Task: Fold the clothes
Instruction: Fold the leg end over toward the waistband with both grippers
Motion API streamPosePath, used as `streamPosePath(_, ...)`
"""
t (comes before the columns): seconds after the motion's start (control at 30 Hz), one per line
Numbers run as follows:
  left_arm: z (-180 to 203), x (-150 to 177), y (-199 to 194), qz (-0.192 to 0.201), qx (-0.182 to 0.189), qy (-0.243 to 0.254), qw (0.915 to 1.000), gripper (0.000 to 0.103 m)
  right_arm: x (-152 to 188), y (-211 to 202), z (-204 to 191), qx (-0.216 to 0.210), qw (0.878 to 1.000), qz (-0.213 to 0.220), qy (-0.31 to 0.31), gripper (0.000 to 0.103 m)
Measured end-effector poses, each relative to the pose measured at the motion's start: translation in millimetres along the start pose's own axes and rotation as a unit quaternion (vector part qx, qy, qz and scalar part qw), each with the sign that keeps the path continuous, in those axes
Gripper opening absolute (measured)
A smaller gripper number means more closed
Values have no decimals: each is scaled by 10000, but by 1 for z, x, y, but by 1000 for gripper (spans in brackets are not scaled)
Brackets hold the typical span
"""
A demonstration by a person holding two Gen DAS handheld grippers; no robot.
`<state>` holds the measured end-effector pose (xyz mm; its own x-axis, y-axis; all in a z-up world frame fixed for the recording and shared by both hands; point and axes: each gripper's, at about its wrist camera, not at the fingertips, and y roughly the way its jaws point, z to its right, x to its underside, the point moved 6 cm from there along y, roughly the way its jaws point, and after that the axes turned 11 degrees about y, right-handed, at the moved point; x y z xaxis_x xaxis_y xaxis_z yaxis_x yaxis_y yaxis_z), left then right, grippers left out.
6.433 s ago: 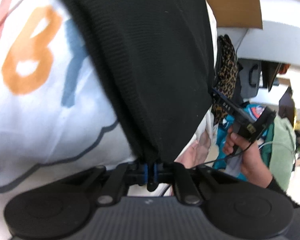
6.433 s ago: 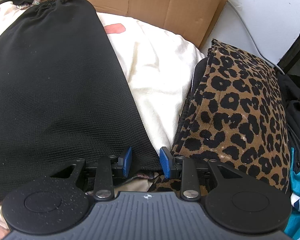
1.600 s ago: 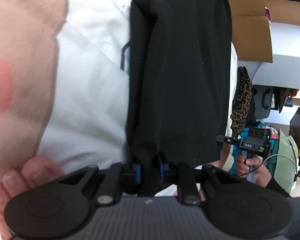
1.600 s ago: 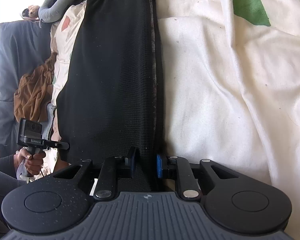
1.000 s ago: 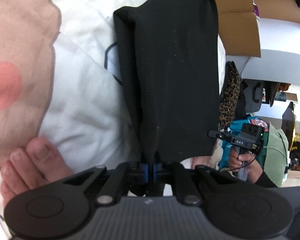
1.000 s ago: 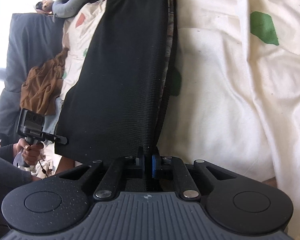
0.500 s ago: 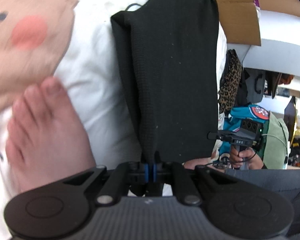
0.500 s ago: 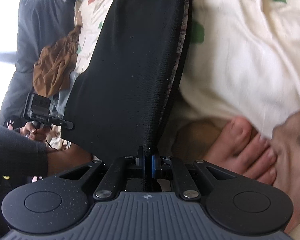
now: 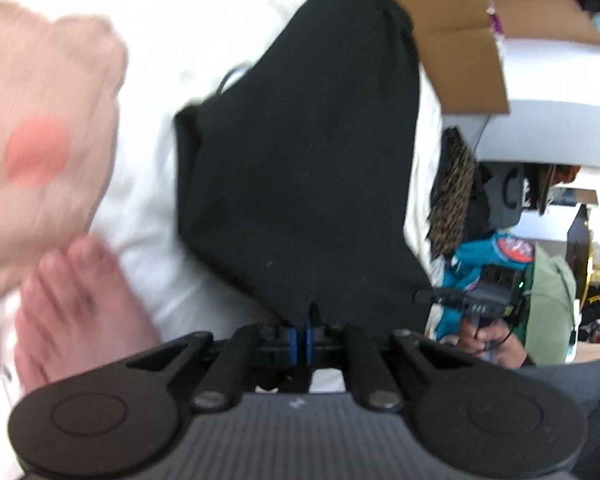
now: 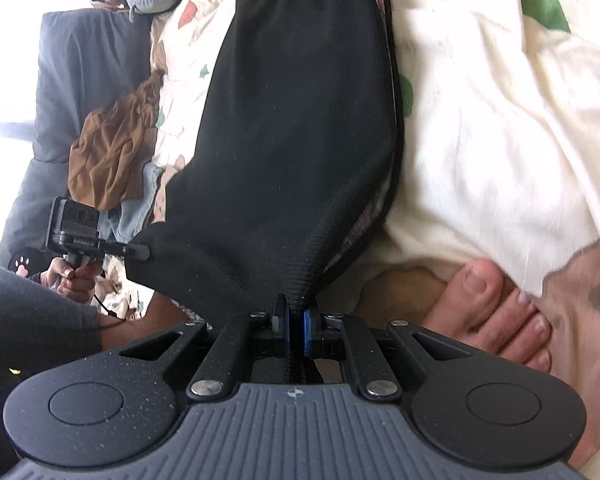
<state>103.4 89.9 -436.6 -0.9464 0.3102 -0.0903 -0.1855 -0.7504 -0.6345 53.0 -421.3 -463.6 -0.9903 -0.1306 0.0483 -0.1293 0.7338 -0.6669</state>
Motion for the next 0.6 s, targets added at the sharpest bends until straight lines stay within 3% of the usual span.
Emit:
streamPosePath(0.3,-7,-34,-47,520,-177,348,9979,4,-35,-17,-5,-210,9982,566,31,4)
streamPosePath(0.6,11,-85,-45,980,-383,668,9922,4,-71,-26,-11,-289,9934,1112,73,4)
